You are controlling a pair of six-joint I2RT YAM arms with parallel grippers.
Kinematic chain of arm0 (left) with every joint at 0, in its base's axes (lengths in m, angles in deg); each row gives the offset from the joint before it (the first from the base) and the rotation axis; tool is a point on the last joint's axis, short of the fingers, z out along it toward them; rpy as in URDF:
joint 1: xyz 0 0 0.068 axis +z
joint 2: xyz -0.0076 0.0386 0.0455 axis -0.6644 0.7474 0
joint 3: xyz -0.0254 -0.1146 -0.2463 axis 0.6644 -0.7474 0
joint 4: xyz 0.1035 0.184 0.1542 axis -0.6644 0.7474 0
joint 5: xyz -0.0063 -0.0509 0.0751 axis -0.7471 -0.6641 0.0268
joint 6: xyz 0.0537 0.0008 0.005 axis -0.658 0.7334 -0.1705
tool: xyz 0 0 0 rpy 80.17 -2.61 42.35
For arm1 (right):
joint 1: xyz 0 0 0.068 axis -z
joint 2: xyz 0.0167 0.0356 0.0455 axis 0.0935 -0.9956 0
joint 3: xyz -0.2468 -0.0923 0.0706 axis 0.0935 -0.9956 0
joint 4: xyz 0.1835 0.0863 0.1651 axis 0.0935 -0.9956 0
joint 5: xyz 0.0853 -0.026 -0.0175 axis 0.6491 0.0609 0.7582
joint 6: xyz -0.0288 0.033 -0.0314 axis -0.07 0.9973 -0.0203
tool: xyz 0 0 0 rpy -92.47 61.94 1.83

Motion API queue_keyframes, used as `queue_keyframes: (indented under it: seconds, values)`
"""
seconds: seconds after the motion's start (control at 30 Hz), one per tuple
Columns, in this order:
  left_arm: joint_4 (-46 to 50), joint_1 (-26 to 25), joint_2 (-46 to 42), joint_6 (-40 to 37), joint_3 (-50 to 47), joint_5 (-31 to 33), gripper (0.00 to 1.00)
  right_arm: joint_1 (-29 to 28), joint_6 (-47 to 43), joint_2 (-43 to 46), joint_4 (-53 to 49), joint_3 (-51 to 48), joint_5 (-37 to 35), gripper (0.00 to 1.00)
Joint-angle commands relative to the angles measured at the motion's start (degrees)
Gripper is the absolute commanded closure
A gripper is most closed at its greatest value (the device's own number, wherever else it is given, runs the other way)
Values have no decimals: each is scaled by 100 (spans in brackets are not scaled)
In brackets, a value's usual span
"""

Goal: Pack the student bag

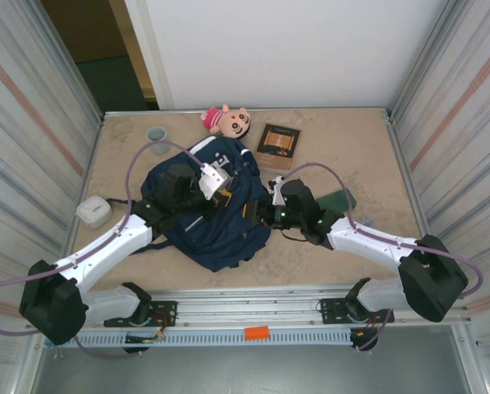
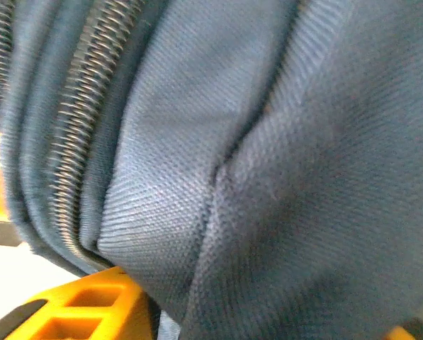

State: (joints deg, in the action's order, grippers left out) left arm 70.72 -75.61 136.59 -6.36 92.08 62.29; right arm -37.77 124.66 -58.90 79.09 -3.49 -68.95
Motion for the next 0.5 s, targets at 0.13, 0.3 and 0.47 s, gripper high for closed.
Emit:
queue_keyframes:
  seconds: [0.13,0.3,0.47]
  values:
    - [-68,268,-144,186,424,427,88,-321,836,142,1075,-129,-861,100]
    - [1092,23,-585,1332,596,728,61,-734,888,54,878,268,-1562,100]
    - [2177,-787,-1411,3064,355,2050,59,-1039,1041,-68,872,500,-2037,100]
